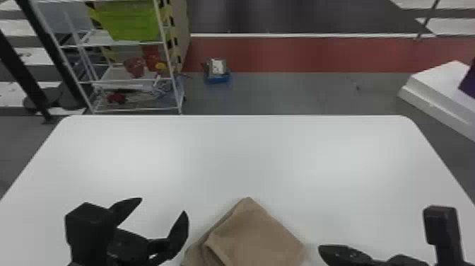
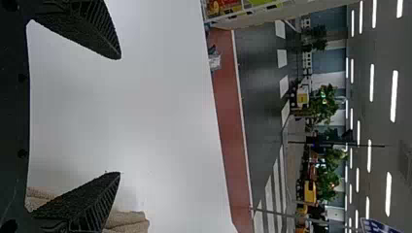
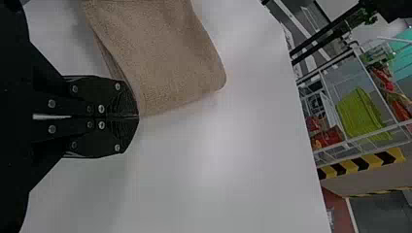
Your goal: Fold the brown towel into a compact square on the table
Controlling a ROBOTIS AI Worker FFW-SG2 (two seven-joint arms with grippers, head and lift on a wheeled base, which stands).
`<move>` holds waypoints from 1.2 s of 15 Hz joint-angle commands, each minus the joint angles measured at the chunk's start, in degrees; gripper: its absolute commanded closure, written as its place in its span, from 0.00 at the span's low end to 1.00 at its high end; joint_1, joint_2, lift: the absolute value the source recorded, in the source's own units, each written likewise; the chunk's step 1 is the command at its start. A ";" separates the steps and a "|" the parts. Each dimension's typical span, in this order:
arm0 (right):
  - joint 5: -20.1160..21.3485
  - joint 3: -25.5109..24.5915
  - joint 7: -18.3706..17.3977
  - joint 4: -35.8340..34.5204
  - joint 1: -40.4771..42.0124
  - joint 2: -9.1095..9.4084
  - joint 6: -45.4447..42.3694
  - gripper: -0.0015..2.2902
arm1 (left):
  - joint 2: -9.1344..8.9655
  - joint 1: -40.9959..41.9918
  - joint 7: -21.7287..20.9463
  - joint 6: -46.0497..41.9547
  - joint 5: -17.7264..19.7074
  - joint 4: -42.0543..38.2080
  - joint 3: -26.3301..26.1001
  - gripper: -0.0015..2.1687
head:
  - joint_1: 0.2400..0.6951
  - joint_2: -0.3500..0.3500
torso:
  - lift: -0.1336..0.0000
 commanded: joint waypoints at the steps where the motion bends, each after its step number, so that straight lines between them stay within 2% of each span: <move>1: 0.76 1.78 -0.12 1.14 -1.30 0.07 0.77 0.88 | -0.09 0.00 0.16 -0.85 0.54 0.01 0.62 0.01 | 1.00 0.59 | 0.07; 9: 0.58 6.43 -0.39 9.58 -8.42 0.16 2.88 0.88 | -0.71 -0.18 0.69 -4.55 2.12 0.01 1.77 0.01 | 1.00 0.67 | 0.07; 14: 0.58 9.42 -2.76 11.16 -12.38 0.16 1.83 0.88 | -0.79 -0.18 0.69 -5.25 2.91 -0.08 2.47 0.01 | 1.00 0.71 | 0.07; 18: -0.03 13.03 -3.46 16.43 -19.14 0.60 2.00 0.88 | -0.79 -0.09 0.42 -5.60 3.44 0.09 3.17 0.01 | 1.00 0.74 | 0.07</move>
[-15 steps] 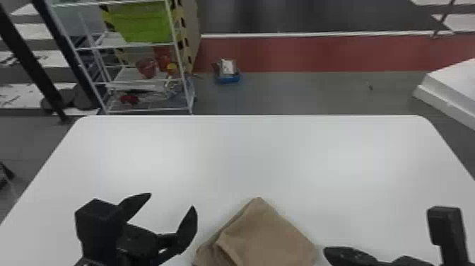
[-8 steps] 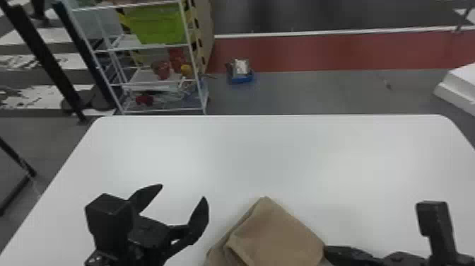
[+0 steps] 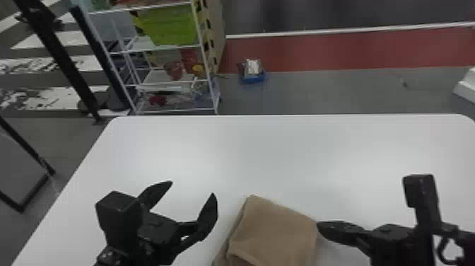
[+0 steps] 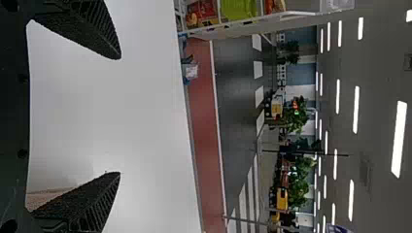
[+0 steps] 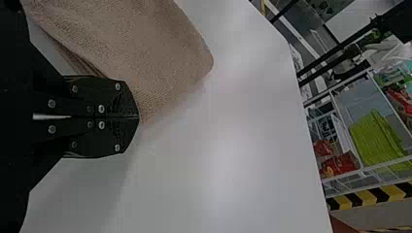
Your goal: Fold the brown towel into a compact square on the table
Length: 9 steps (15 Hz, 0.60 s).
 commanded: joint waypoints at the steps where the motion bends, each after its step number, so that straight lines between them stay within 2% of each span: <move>1: 0.04 2.05 -0.23 3.98 -4.19 0.90 0.07 0.88 | 0.00 0.01 -0.14 -0.13 0.45 0.07 0.56 0.01 | 1.00 0.76 | 0.07; 6: 0.13 5.83 -1.55 11.63 -11.48 2.22 -0.46 0.88 | 0.00 -0.08 -0.40 -0.13 0.89 0.42 1.27 0.01 | 1.00 0.82 | 0.07; 9: 0.13 7.06 -1.55 14.35 -13.85 2.31 -1.17 0.88 | -0.17 -0.34 -0.49 -0.13 0.98 0.60 1.27 0.01 | 1.00 0.85 | 0.07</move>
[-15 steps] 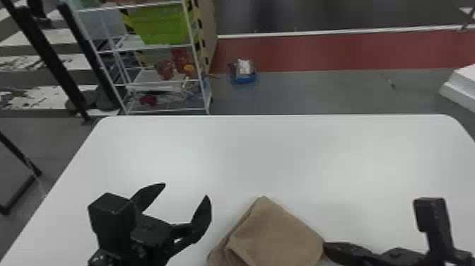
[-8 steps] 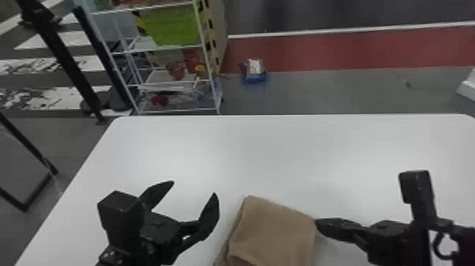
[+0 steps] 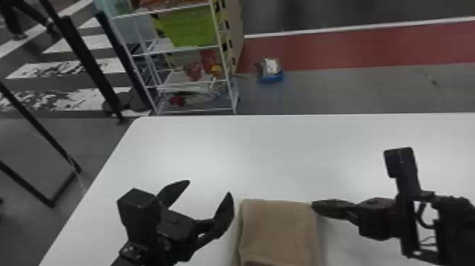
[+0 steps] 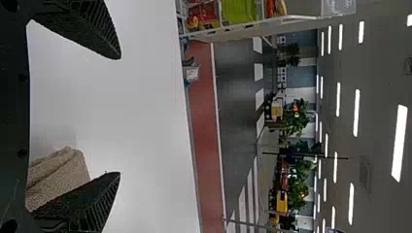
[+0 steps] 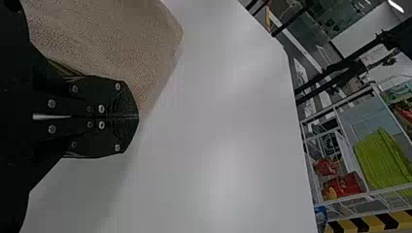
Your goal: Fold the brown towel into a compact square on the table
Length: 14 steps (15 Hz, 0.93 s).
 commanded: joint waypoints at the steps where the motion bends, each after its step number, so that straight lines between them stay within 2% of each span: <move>1: -0.09 0.53 0.09 1.11 -0.65 0.04 -0.18 0.88 | -0.07 -0.16 0.00 0.00 0.10 0.19 0.00 0.01 | 1.00 0.86 | 0.07; 3: -0.71 -2.19 0.44 -4.25 3.13 -0.31 1.93 0.88 | -0.16 -0.16 -0.09 0.00 0.89 0.10 1.14 0.01 | 1.00 0.86 | 0.07; 4: -0.71 -3.86 1.23 -8.12 4.27 -0.49 3.68 0.82 | -0.16 -0.16 -0.09 0.00 1.51 0.01 1.85 0.01 | 1.00 0.86 | 0.07; 5: 0.17 -4.65 2.02 -13.48 5.42 -1.02 4.21 0.60 | -0.16 -0.16 -0.36 0.00 2.30 -0.16 2.20 0.01 | 1.00 0.86 | 0.07; 6: 0.88 -5.18 4.22 -17.35 6.47 -2.33 4.04 0.32 | -0.25 0.01 -0.62 0.00 3.18 -0.43 2.90 0.01 | 1.00 0.85 | 0.07; 7: 2.28 -5.97 7.73 -20.95 6.82 -3.65 3.16 0.09 | -0.51 0.19 -0.53 0.18 3.70 -0.60 3.17 0.01 | 1.00 0.85 | 0.07; 8: 4.13 -6.06 11.78 -21.83 6.65 -4.36 0.34 0.02 | -0.51 0.19 -0.27 0.71 3.88 -0.78 3.25 0.01 | 1.00 0.84 | 0.07; 9: 6.68 -5.97 16.35 -22.62 4.80 -5.15 0.34 0.02 | -0.60 0.19 -0.09 2.46 4.05 -1.04 3.43 0.01 | 1.00 0.84 | 0.07; 11: 13.01 -2.28 23.91 -23.59 -0.12 -5.41 7.38 0.03 | -0.95 0.19 0.17 4.57 3.79 -1.48 3.78 0.01 | 1.00 0.85 | 0.07; 12: 15.73 0.09 26.98 -24.82 -1.62 -5.50 12.30 0.03 | -1.04 0.19 0.17 4.92 3.53 -1.66 4.05 0.01 | 1.00 0.86 | 0.07; 14: 19.68 4.58 32.70 -24.91 -3.29 -5.76 15.81 0.04 | -1.48 -0.34 0.26 8.62 3.61 -1.66 5.45 0.01 | 1.00 0.89 | 0.07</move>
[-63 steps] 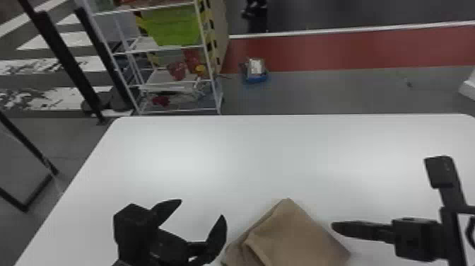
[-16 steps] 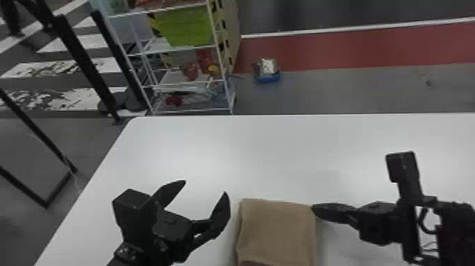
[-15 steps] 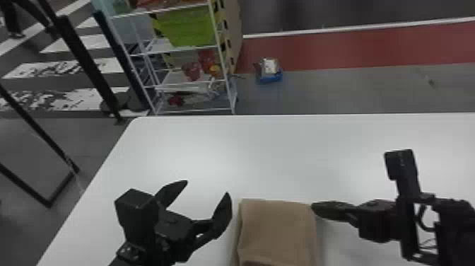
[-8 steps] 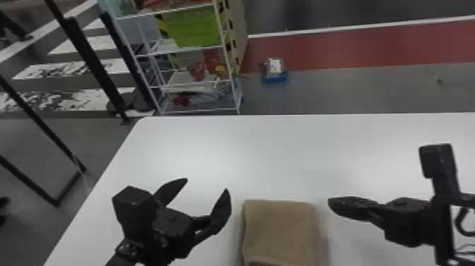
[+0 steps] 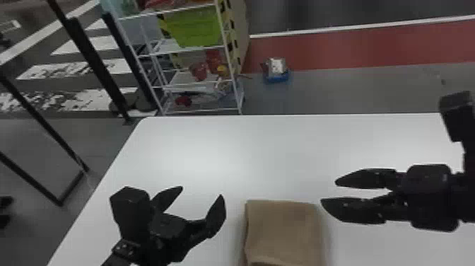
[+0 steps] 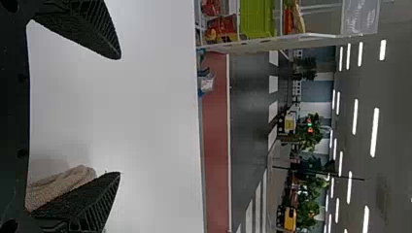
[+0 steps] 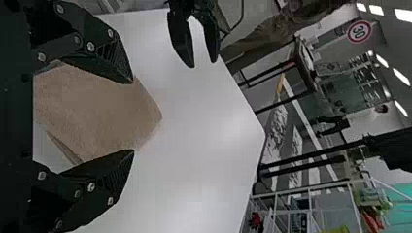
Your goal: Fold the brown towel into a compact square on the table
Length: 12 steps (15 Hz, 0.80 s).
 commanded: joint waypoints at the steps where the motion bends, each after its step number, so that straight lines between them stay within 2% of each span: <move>1: 3.69 5.08 4.03 -0.28 -1.97 -0.64 4.56 0.04 | -0.67 -0.95 0.24 2.61 0.02 -0.03 1.62 0.01 | 1.00 0.92 | 0.07; 2: 4.84 8.16 5.70 -0.28 -2.67 -2.22 5.96 0.04 | -0.93 -1.30 0.50 3.14 0.20 0.06 2.24 0.01 | 1.00 0.98 | 0.07; 3: 6.68 11.59 7.37 -0.28 -3.73 -3.45 7.19 0.04 | -1.02 -1.47 0.59 3.32 0.55 -0.03 2.76 0.01 | 1.00 1.00 | 0.07; 6: 9.94 20.64 7.39 -0.20 -8.30 -4.42 10.01 0.04 | -2.34 -1.47 0.15 7.89 0.90 -1.70 3.99 0.01 | 1.00 1.00 | 0.07; 8: 11.08 25.30 7.39 -0.11 -9.53 -4.59 9.48 0.04 | -2.52 -0.86 0.15 8.77 0.73 -3.02 3.99 0.01 | 1.00 1.00 | 0.07; 10: 12.57 29.25 7.39 0.77 -10.49 -6.26 7.55 0.04 | -2.87 -0.60 0.15 10.52 0.55 -4.07 4.26 0.01 | 1.00 1.00 | 0.07; 12: 15.30 31.80 7.39 0.68 -9.97 -8.99 4.91 0.04 | -3.39 -0.42 0.06 11.40 0.37 -4.78 4.52 0.01 | 1.00 1.00 | 0.07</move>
